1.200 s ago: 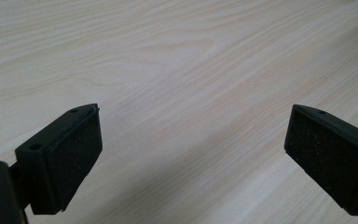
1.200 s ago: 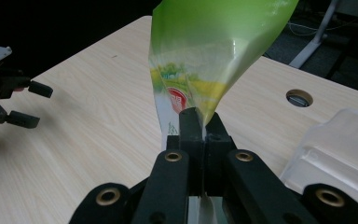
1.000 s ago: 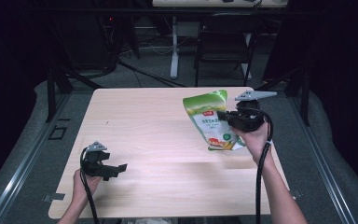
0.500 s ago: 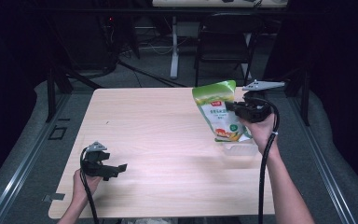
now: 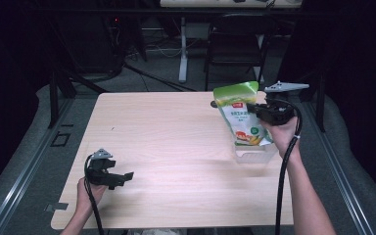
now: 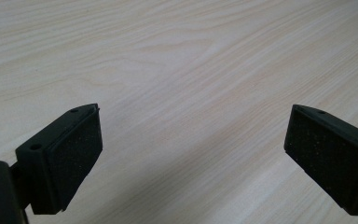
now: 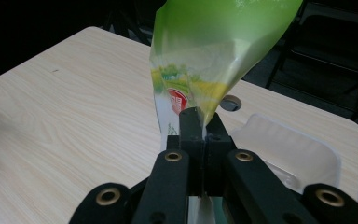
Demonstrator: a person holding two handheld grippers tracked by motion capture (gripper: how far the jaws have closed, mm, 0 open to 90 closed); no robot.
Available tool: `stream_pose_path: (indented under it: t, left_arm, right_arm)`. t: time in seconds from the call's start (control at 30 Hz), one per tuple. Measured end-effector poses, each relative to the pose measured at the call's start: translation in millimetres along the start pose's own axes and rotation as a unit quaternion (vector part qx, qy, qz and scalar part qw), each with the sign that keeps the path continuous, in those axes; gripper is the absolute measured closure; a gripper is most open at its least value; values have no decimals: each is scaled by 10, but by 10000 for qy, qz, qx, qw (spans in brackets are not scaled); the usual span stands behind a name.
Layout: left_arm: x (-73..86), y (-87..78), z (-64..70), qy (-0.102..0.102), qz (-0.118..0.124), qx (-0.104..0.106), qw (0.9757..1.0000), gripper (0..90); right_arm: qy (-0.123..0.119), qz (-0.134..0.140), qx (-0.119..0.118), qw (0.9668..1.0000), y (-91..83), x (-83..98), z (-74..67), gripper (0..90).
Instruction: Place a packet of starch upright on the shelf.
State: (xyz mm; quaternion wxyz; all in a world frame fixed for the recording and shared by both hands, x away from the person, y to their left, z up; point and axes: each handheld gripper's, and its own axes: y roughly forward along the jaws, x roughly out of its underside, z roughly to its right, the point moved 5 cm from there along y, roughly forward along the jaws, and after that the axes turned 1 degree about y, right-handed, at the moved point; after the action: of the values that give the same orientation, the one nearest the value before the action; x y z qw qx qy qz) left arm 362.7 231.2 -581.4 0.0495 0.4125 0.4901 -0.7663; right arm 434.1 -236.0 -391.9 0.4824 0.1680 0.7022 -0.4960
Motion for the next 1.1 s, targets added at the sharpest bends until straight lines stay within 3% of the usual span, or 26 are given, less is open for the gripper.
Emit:
stream_pose_path:
  t: [0.43,1.1]
  left_arm:
    - [1,1,1,6,-3,-23,10000,42]
    - [-4,-6,7,46,2,-13,10000,41]
  right_arm:
    - [48,-85,167,9998,65,109,135,897]
    - [-124,-343,307,9989,298,290,181,896]
